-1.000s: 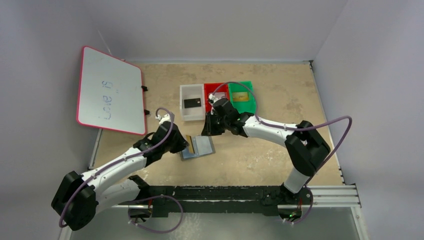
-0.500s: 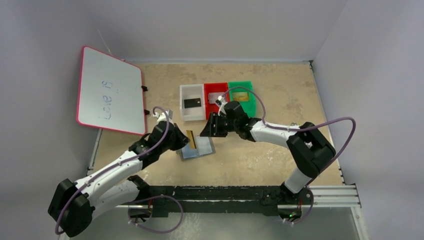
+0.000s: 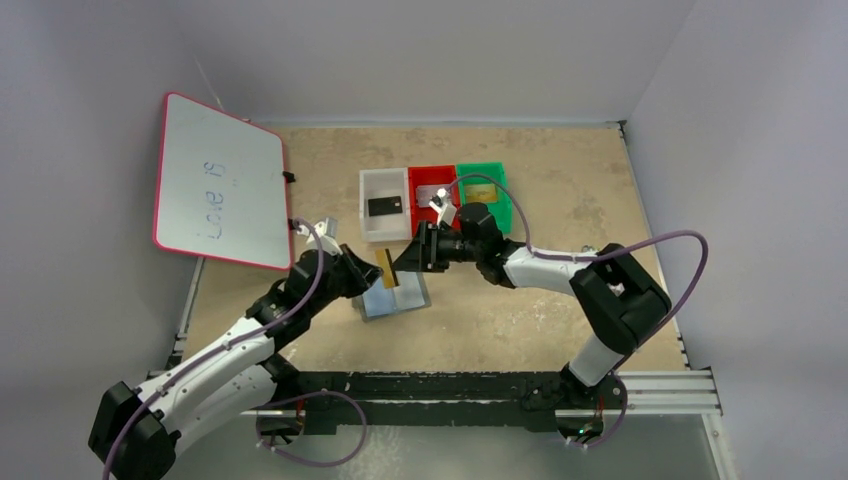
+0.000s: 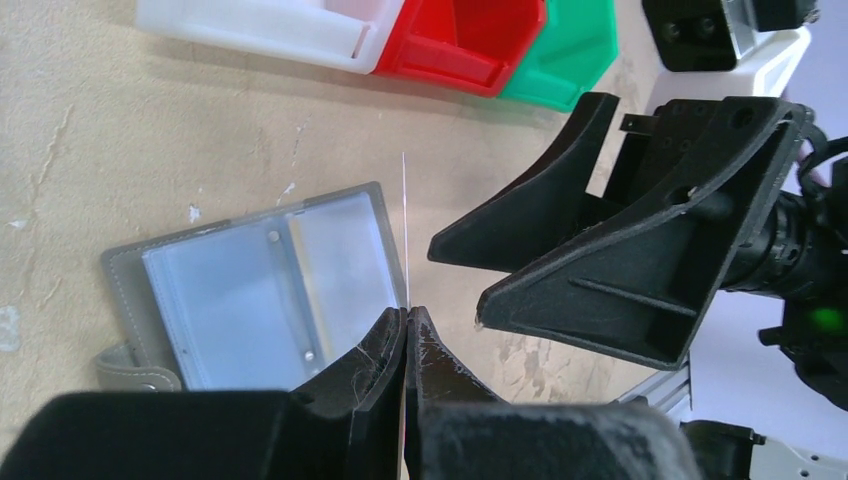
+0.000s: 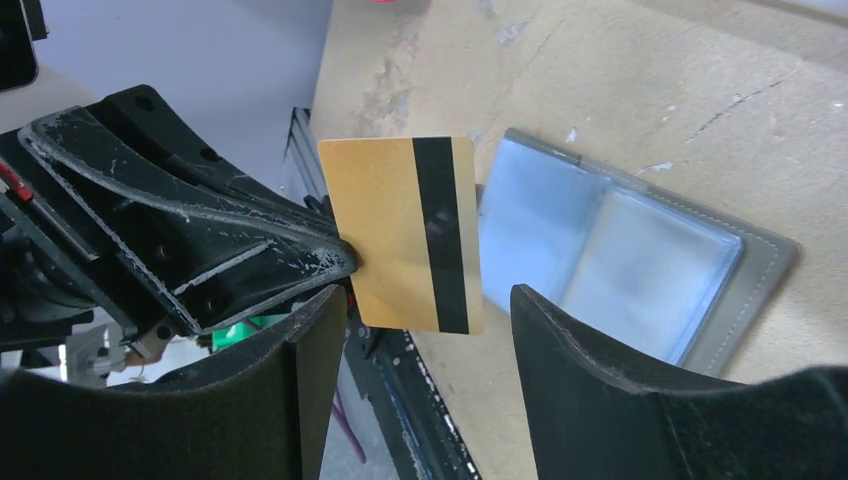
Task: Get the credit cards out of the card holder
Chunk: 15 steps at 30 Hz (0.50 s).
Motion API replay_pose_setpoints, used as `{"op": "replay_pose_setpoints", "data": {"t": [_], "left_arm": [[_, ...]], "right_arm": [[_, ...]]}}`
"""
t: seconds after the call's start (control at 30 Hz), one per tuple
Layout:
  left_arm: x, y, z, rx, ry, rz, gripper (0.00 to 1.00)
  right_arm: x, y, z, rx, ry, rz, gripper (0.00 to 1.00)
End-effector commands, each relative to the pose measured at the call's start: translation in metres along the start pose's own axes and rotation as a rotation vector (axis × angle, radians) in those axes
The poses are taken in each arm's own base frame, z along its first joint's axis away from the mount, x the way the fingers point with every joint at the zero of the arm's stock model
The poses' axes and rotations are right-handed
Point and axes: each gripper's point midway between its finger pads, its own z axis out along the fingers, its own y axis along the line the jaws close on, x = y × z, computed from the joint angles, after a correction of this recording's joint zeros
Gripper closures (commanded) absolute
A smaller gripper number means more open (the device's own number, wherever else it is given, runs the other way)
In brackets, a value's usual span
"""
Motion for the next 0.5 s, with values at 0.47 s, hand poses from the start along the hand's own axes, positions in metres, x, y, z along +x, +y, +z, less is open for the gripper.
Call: {"op": "replay_pose_setpoints", "data": {"t": [0.47], "left_arm": [[-0.024, -0.045, -0.018, 0.227, -0.102, -0.040, 1.00]], "right_arm": [[-0.020, 0.026, -0.011, -0.210, -0.024, -0.015, 0.34]]}}
